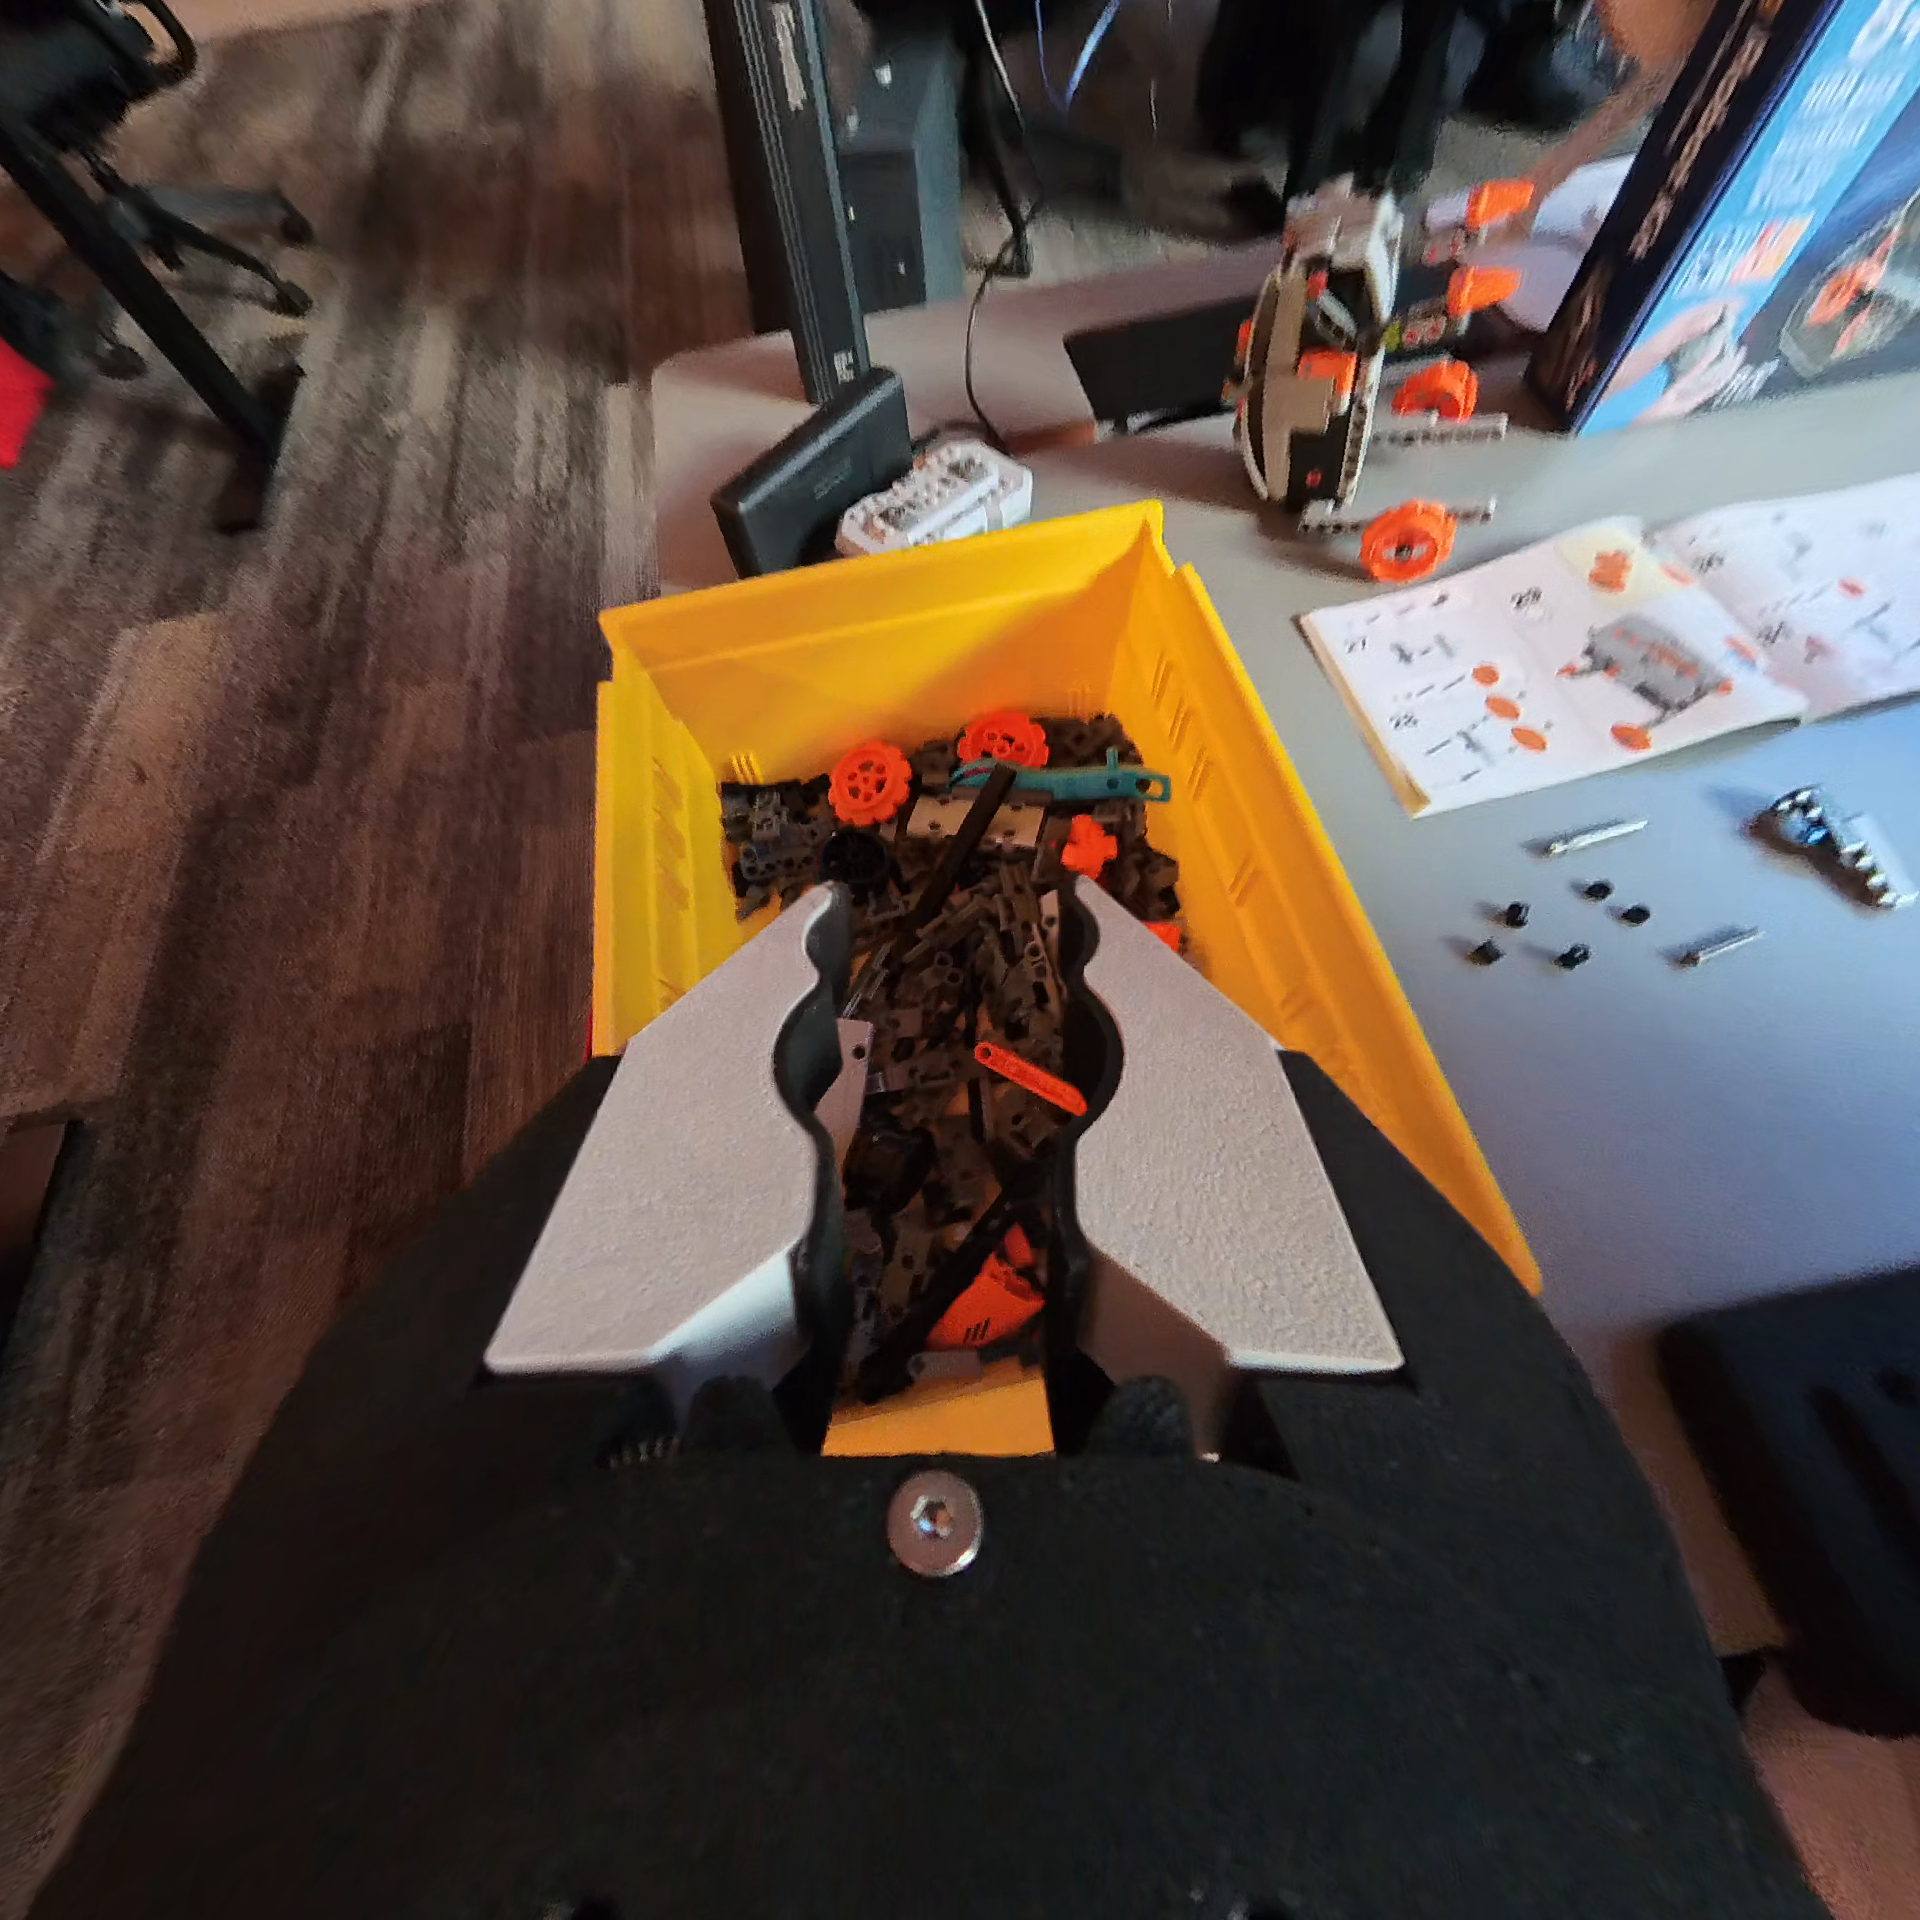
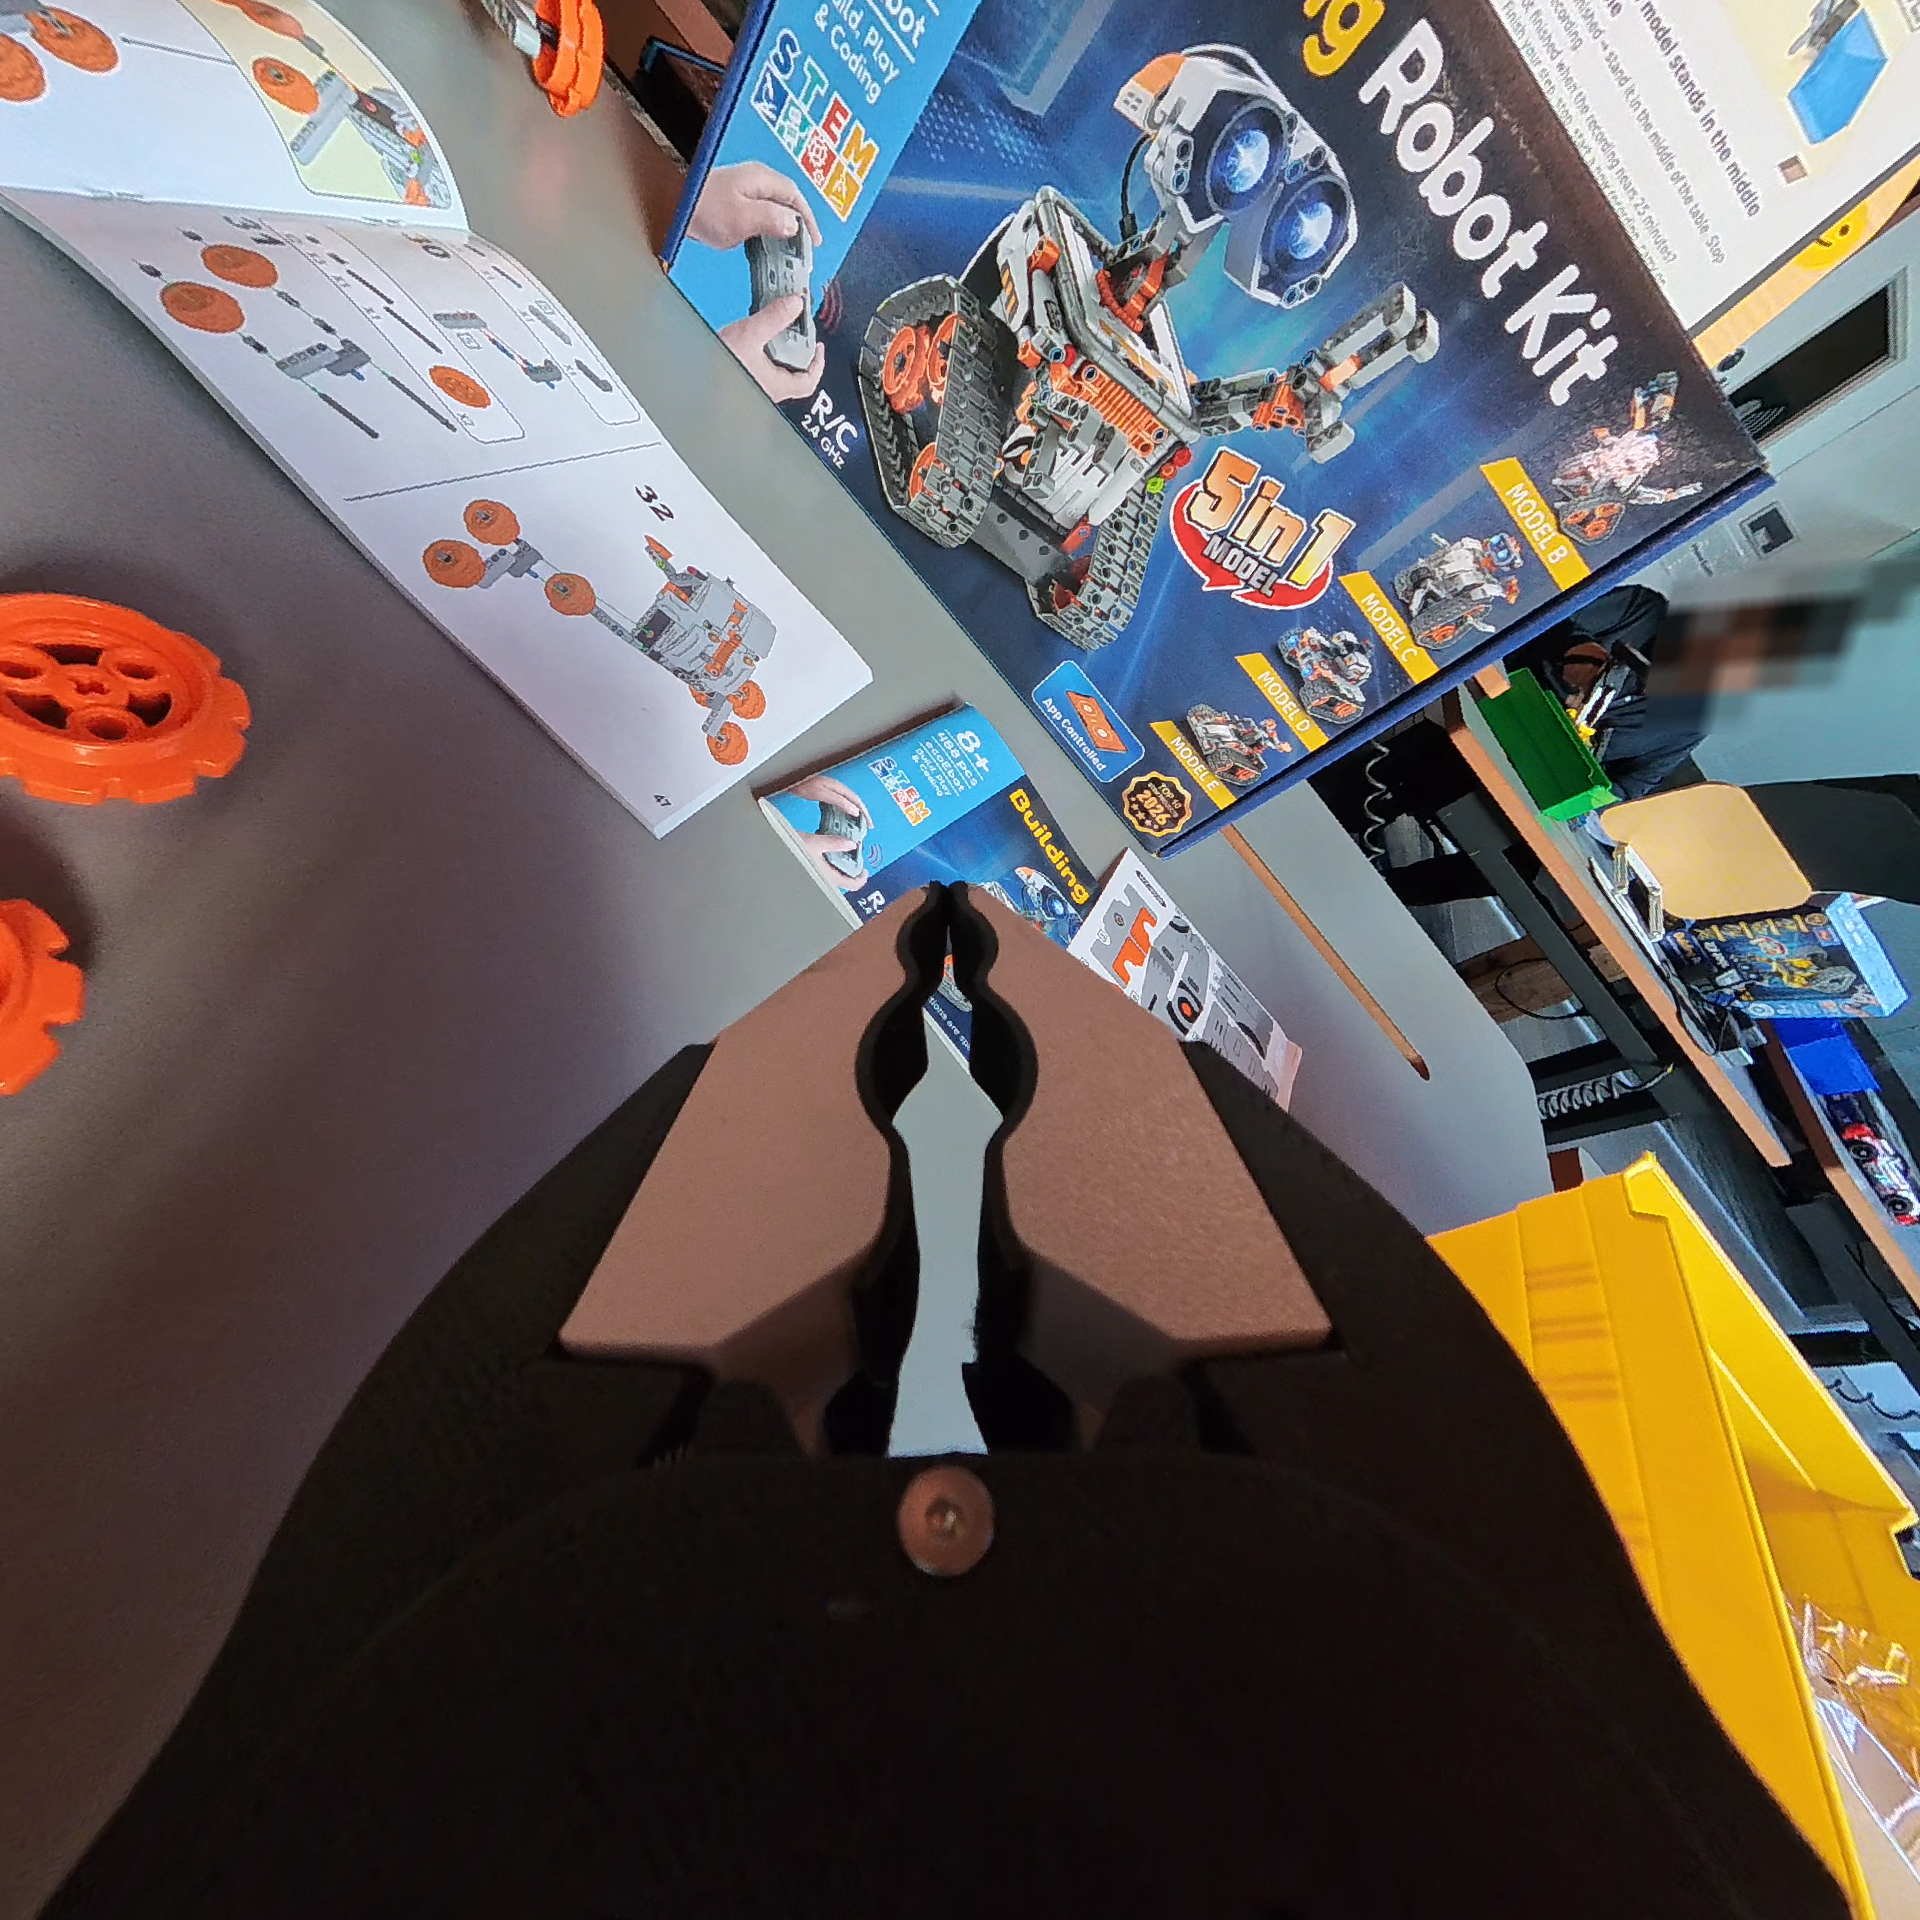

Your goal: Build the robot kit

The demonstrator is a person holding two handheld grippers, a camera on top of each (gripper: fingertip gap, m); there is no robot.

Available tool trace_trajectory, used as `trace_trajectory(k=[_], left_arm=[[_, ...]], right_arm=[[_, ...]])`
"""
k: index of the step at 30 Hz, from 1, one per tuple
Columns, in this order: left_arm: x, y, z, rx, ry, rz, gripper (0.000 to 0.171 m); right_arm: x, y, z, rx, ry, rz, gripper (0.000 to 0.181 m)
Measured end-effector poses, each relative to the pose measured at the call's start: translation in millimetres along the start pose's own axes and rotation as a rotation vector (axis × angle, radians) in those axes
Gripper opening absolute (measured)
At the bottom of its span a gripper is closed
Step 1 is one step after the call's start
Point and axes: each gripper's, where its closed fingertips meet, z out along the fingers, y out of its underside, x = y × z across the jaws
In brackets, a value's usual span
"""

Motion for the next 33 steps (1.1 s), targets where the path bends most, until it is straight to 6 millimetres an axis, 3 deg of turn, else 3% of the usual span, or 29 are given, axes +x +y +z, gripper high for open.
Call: trace_trajectory(k=[4,10,33], left_arm=[[3,-3,-9,0.05,0.006,-0.022,0.045],[4,-19,-21,0.114,-0.013,0.014,0.043],[-4,-33,-35,0.214,-0.048,-0.005,0.041]], right_arm=[[-1,-1,0,0.002,-0.002,-0.006,0.0],[1,-1,-2,0.004,0.007,-0.006,0.0],[2,0,-2,-0.001,0.009,-0.005,0.0]])
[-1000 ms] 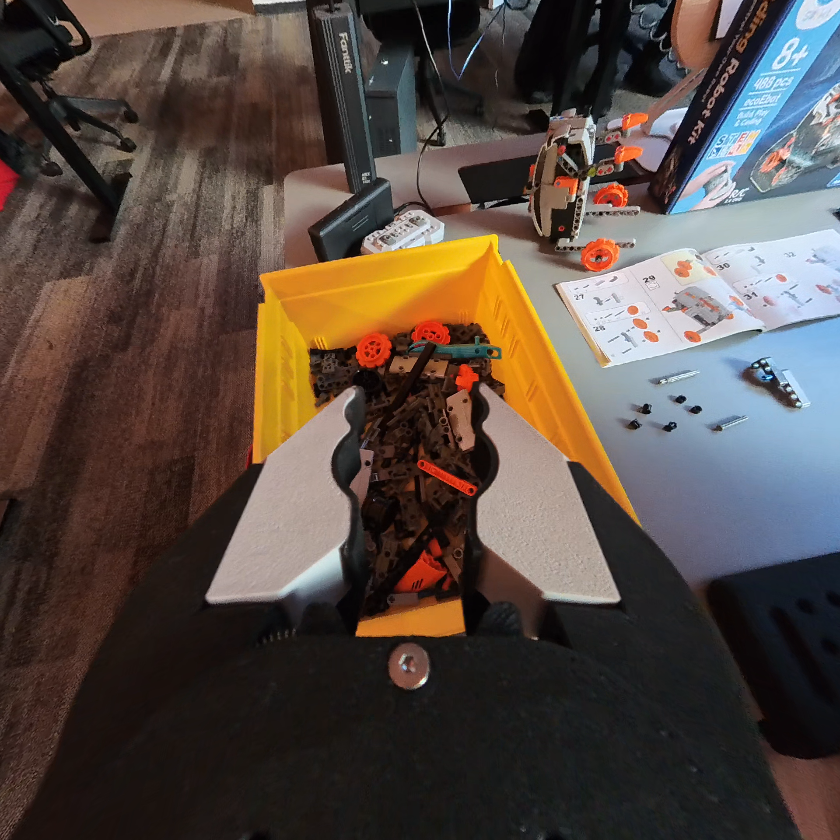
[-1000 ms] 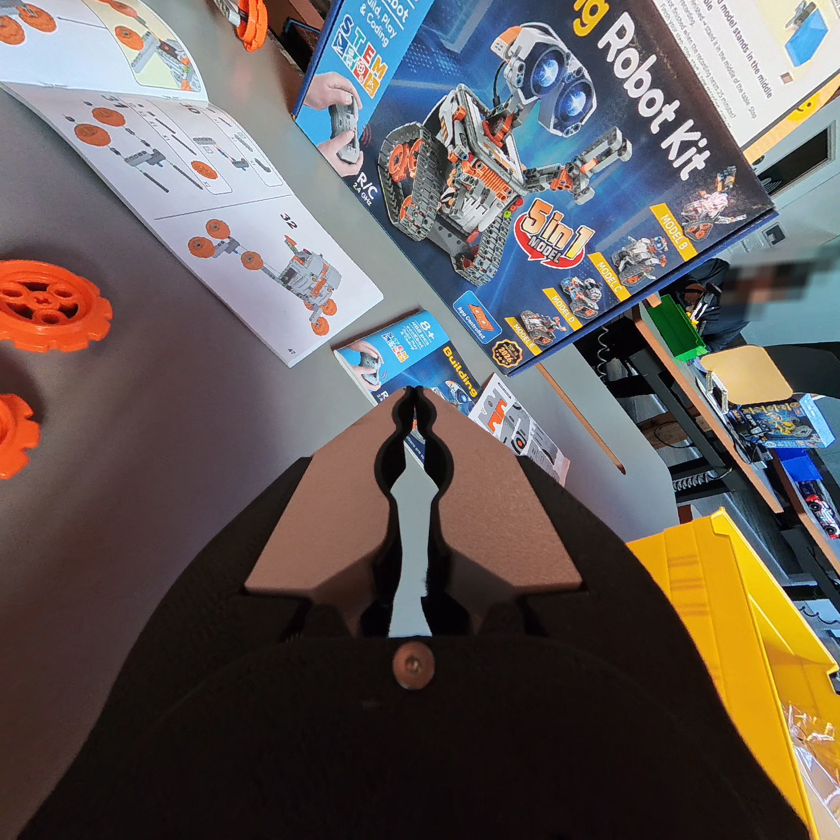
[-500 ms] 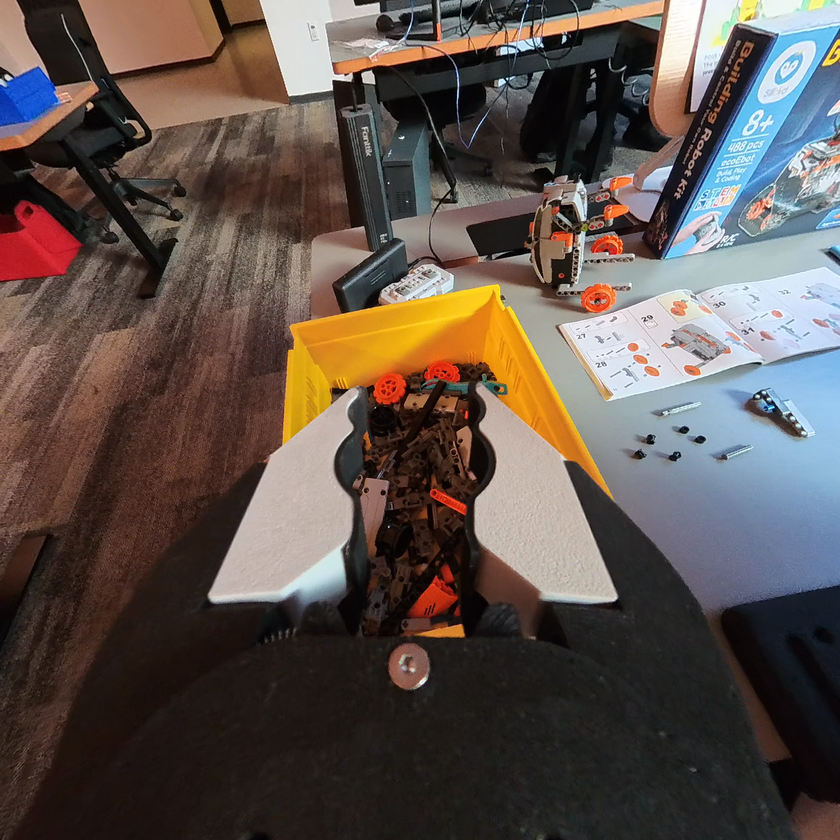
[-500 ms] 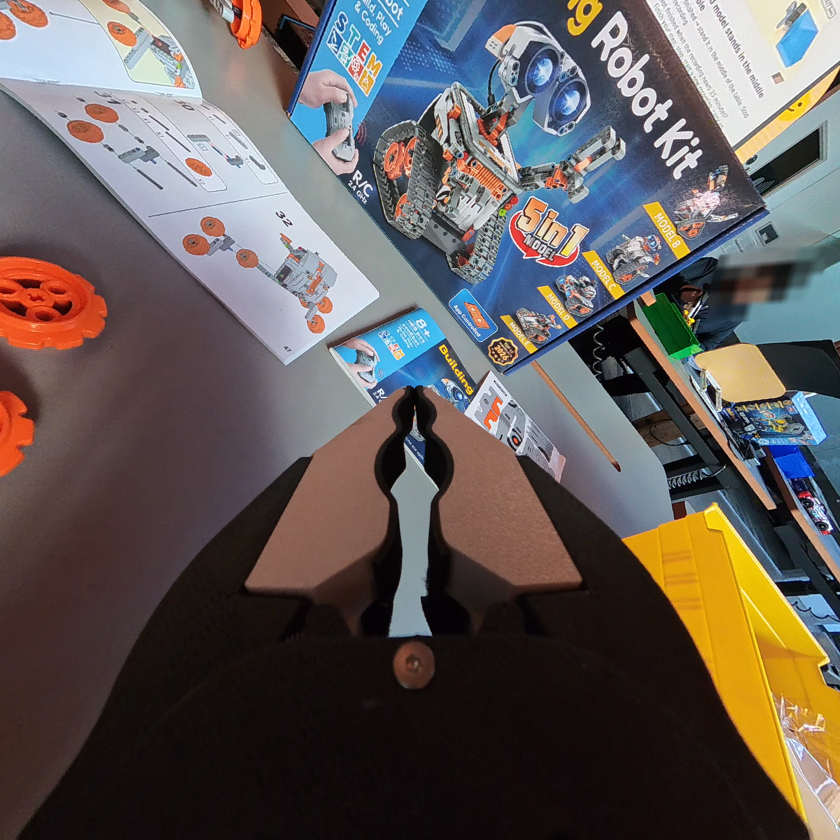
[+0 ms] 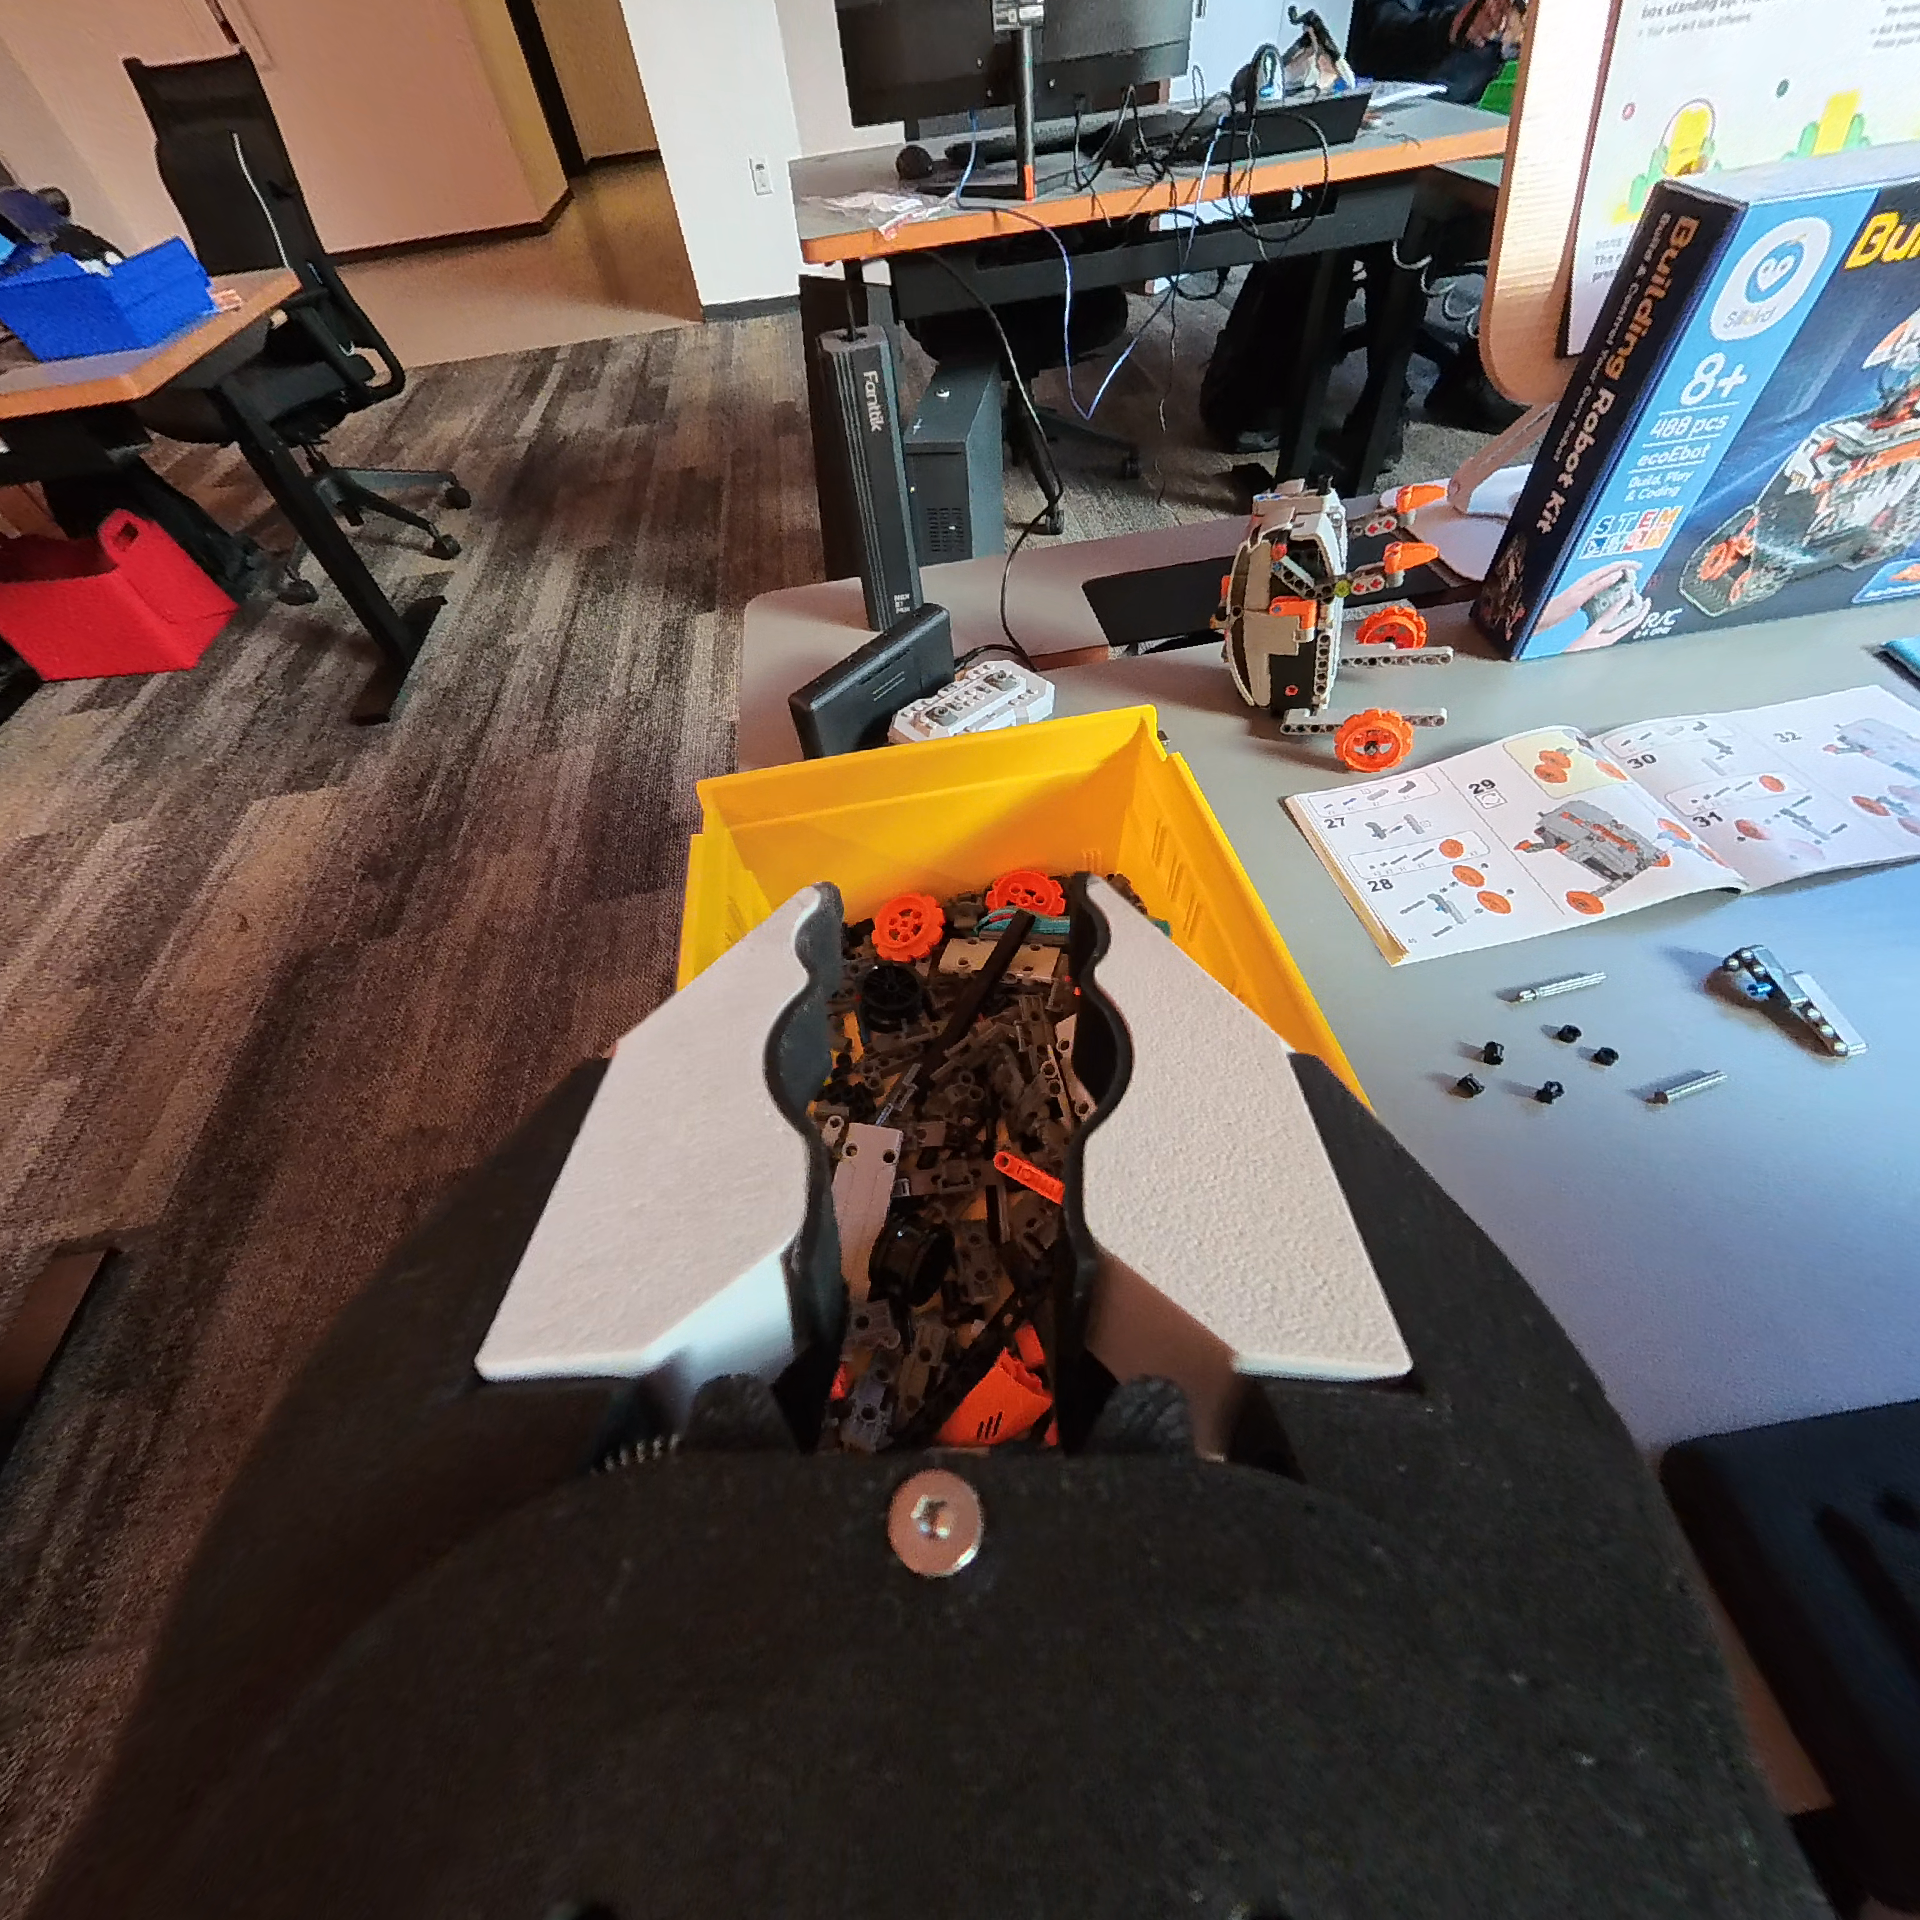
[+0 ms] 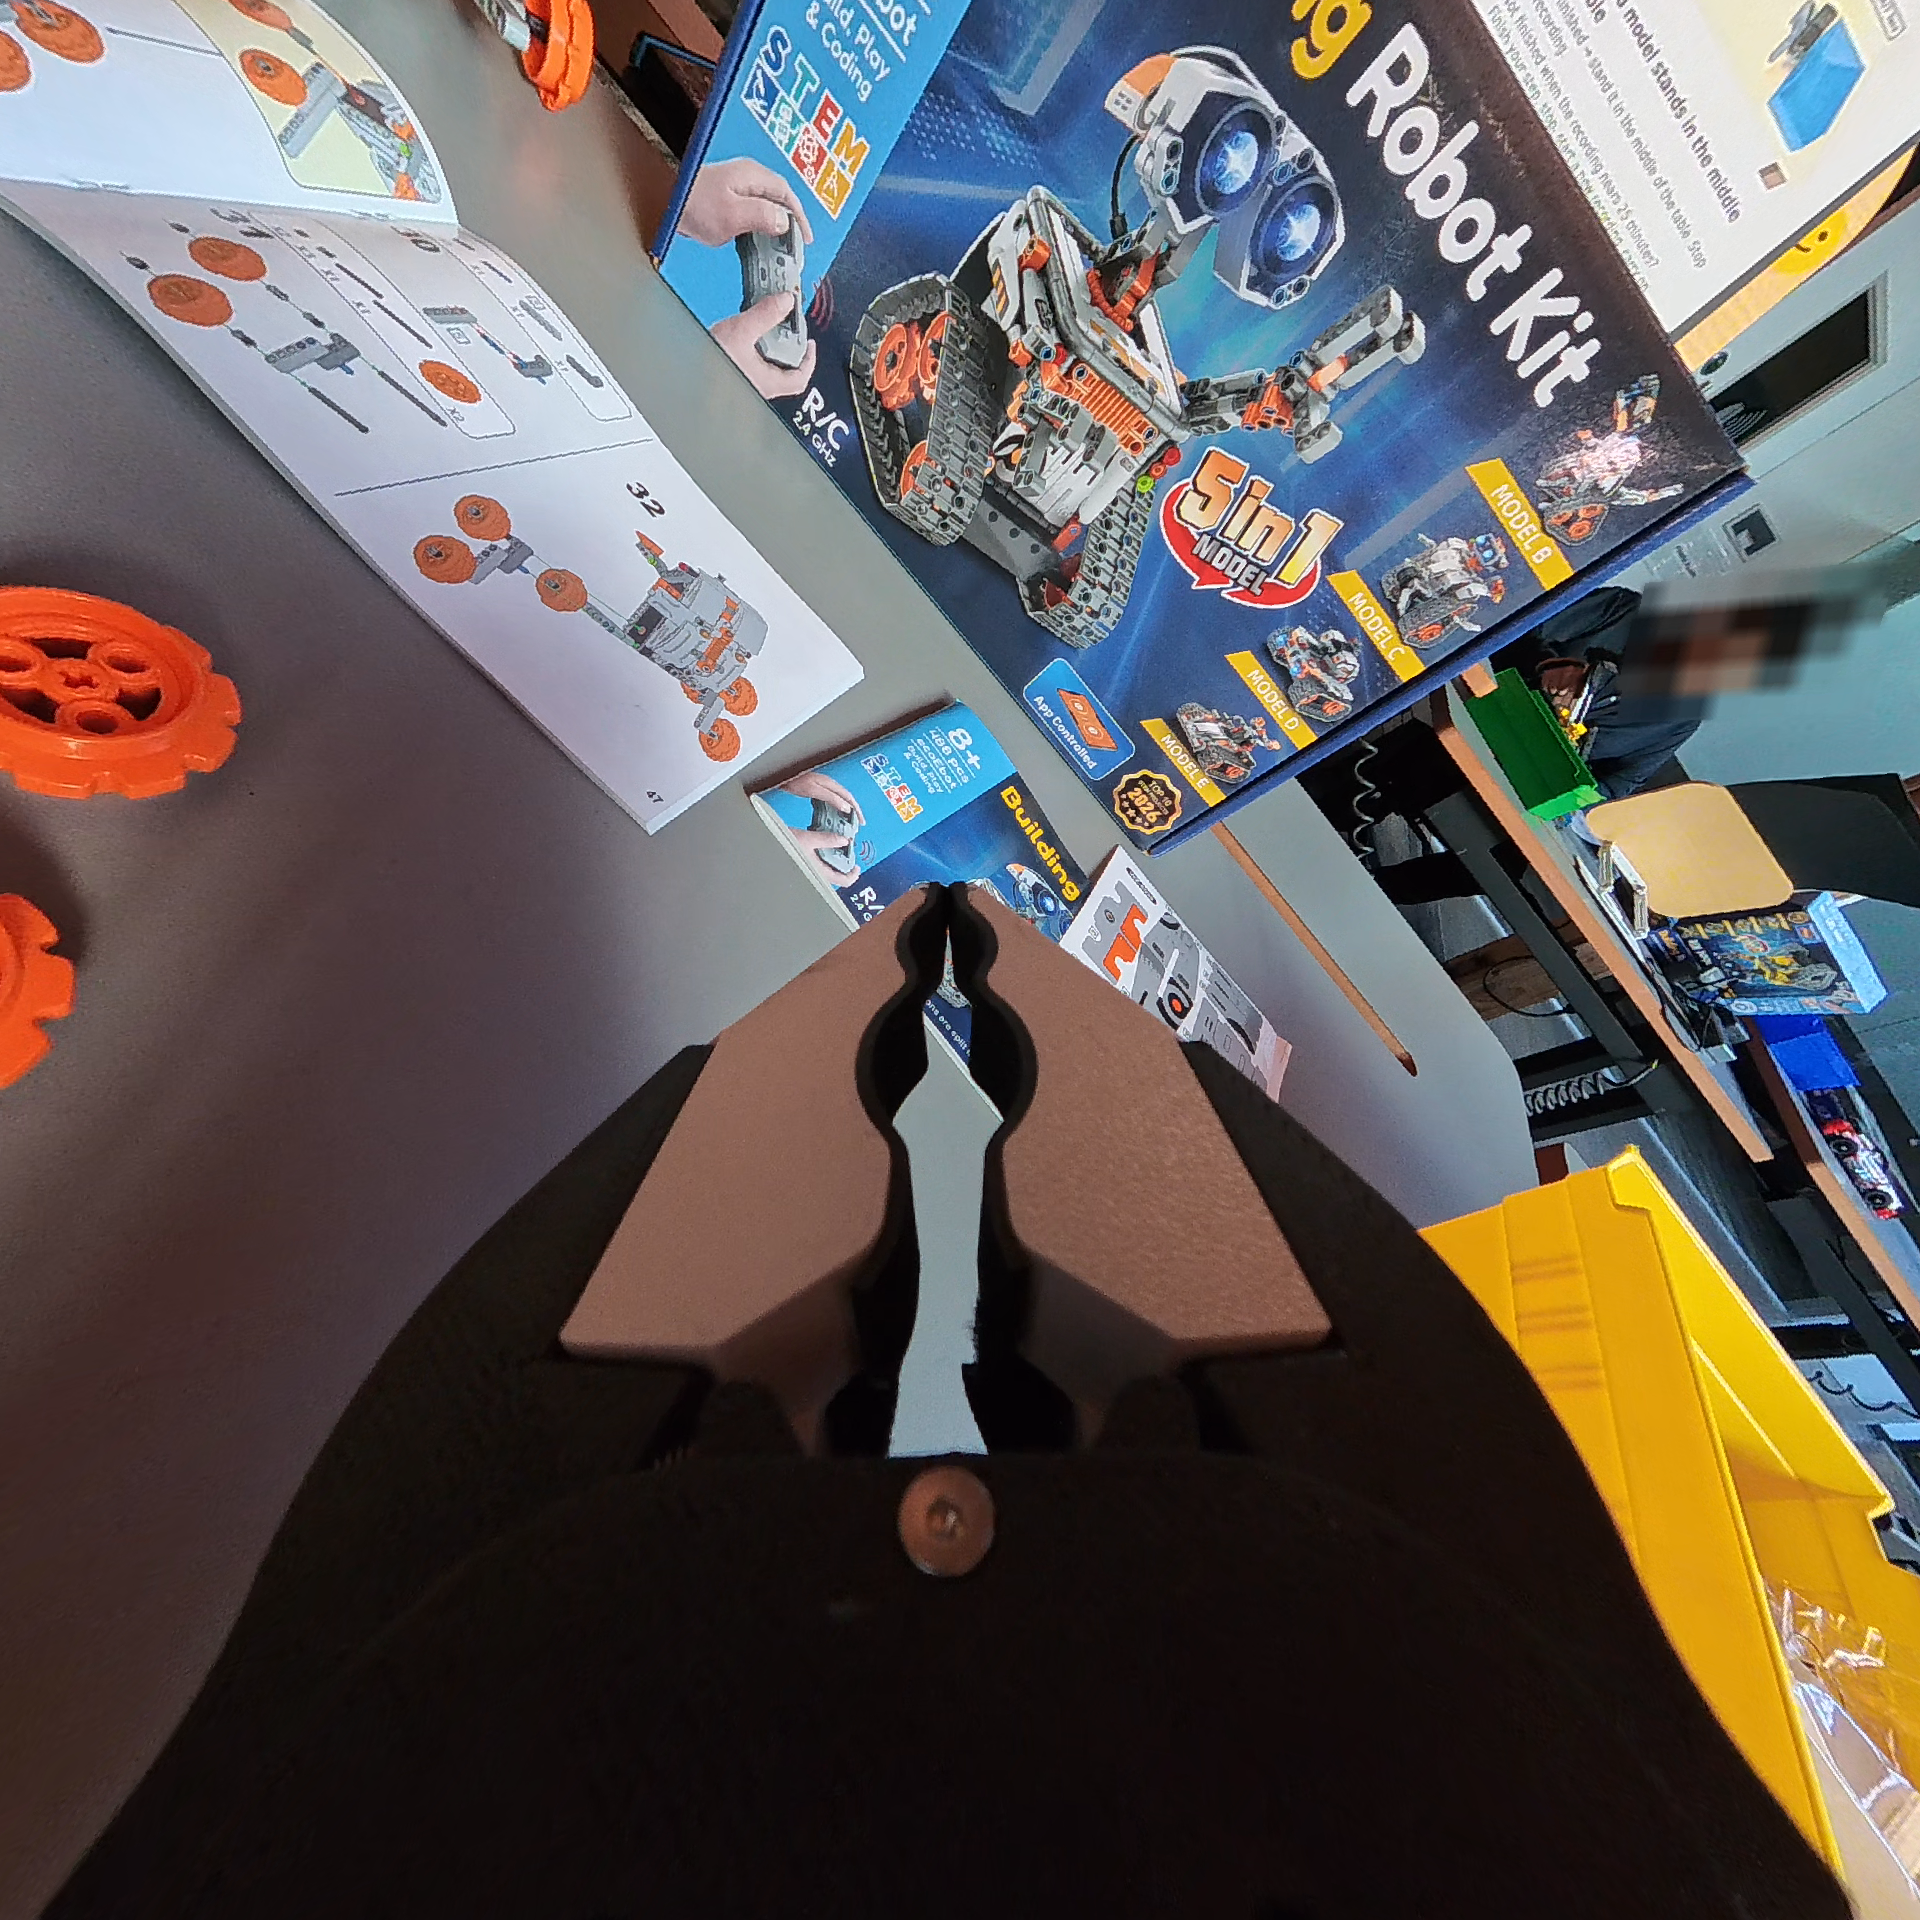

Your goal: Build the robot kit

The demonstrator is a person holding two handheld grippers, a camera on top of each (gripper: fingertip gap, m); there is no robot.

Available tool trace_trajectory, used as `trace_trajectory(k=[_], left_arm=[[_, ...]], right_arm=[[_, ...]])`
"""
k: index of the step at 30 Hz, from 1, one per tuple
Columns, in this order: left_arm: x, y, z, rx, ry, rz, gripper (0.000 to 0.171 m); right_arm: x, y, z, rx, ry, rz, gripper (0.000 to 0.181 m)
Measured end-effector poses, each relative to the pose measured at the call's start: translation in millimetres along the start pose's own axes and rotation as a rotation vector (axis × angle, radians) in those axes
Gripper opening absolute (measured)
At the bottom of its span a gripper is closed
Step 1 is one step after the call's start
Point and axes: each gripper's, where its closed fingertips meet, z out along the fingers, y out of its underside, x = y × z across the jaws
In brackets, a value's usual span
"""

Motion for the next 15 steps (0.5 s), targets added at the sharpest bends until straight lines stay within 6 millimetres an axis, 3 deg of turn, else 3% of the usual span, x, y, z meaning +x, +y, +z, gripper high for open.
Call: trace_trajectory(k=[15], left_arm=[[-1.5,-2.7,-2.7,0.015,0.001,-0.02,0.044]], right_arm=[[-0.6,0.5,0.2,-0.003,-0.002,-0.005,0.0]])
